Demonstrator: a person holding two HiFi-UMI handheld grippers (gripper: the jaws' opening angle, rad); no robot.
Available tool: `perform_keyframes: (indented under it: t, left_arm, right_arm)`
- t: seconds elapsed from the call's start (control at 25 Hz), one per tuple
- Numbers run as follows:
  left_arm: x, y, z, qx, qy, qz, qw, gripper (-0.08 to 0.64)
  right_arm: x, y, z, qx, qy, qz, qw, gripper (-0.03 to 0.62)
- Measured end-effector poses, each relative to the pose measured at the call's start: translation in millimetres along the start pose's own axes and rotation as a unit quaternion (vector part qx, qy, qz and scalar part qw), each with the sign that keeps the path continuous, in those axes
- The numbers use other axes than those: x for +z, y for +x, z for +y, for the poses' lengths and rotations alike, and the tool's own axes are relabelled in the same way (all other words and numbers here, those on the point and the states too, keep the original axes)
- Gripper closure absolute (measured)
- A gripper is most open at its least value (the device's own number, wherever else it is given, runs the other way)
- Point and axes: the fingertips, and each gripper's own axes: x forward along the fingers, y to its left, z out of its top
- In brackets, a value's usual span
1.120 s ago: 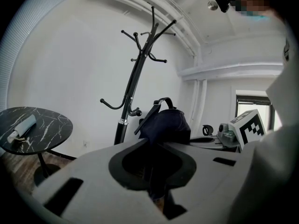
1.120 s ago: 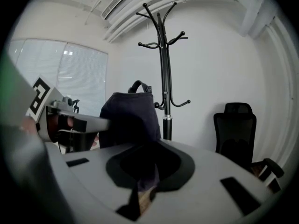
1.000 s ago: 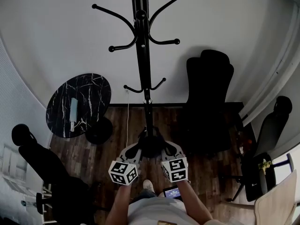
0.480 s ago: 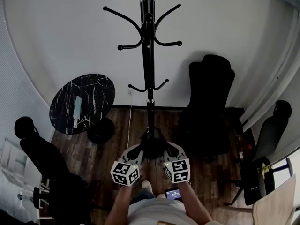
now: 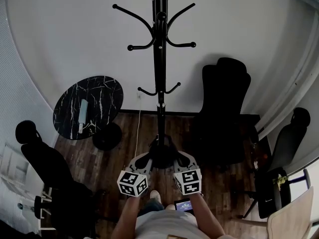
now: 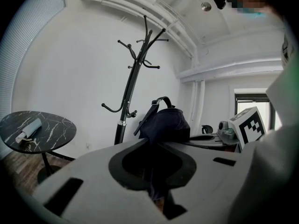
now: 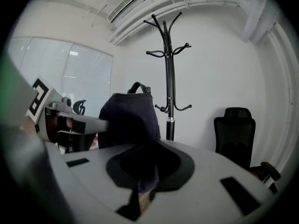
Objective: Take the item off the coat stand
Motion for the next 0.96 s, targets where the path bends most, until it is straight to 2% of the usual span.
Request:
perform_keyframes:
  t: [0.96]
  left_arm:
    - [-7.8, -1.5, -4.5, 0.006, 0.001, 0.009, 0.9999, 0.529]
  right_arm:
    - [-7.0, -3.5, -0.7, 0.011, -0.011, 0.009, 1.000, 0.565]
